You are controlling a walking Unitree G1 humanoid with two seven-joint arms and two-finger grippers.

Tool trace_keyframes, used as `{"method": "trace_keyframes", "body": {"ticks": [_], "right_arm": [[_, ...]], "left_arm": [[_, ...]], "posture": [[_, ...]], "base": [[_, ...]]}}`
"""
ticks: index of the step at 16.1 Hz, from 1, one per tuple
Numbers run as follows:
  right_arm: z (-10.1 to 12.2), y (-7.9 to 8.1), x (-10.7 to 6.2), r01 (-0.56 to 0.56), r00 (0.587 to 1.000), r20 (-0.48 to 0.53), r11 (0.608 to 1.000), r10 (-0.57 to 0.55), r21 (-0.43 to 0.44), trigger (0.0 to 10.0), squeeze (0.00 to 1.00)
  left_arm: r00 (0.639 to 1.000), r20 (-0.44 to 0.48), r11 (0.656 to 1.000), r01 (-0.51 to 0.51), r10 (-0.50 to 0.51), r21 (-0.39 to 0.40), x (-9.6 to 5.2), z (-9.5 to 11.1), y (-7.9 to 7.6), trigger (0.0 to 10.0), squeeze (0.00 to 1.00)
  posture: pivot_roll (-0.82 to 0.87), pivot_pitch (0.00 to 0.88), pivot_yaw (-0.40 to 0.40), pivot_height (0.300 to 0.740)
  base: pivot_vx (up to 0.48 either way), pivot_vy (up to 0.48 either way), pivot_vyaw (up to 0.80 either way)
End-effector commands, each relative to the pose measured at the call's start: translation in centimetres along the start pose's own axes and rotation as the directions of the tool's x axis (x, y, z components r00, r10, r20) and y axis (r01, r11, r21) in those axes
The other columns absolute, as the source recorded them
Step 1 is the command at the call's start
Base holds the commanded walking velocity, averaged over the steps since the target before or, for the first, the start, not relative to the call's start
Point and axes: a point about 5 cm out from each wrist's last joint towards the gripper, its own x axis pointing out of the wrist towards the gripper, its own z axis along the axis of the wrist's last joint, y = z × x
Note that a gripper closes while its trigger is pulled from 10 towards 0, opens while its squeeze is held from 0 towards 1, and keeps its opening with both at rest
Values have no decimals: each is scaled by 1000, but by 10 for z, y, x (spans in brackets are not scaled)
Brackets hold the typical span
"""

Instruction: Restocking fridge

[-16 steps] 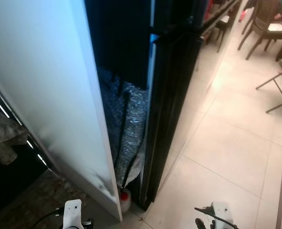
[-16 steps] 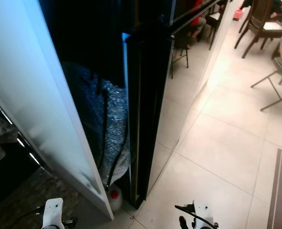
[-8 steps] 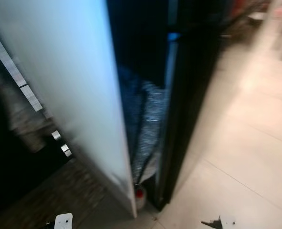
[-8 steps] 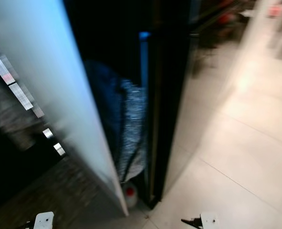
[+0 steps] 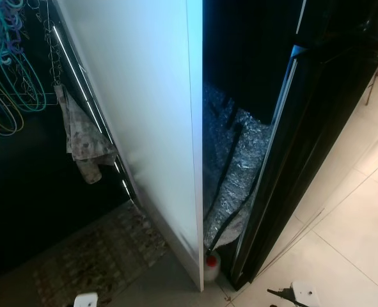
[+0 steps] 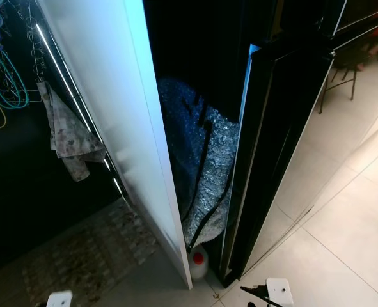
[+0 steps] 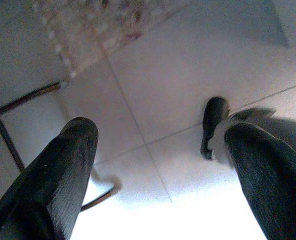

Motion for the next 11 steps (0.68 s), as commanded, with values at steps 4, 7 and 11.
{"method": "trace_keyframes", "body": {"ticks": [4, 7, 11], "right_arm": [[-7, 6, 0, -22, 1000, -20, 1000, 22, 4, 10000, 0], [-9, 6, -1, -24, 999, -24, 1000, 24, -2, 10000, 0], [-10, 6, -1, -26, 999, -30, 1000, 26, -7, 10000, 0]], "left_arm": [[1000, 6, 998, 20, -20, 53, 0, 2, -1, 10000, 0], [1000, 4, 998, 21, -21, 64, 0, 1, -1, 10000, 0], [999, 5, 996, 31, -32, 78, 0, 2, -3, 10000, 0]], "posture": [[-90, 0, 77, 740], [-95, 0, 83, 740], [-99, 0, 85, 740]], "base": [[0, -160, 0], [0, -350, 0], [0, -332, 100]]}}
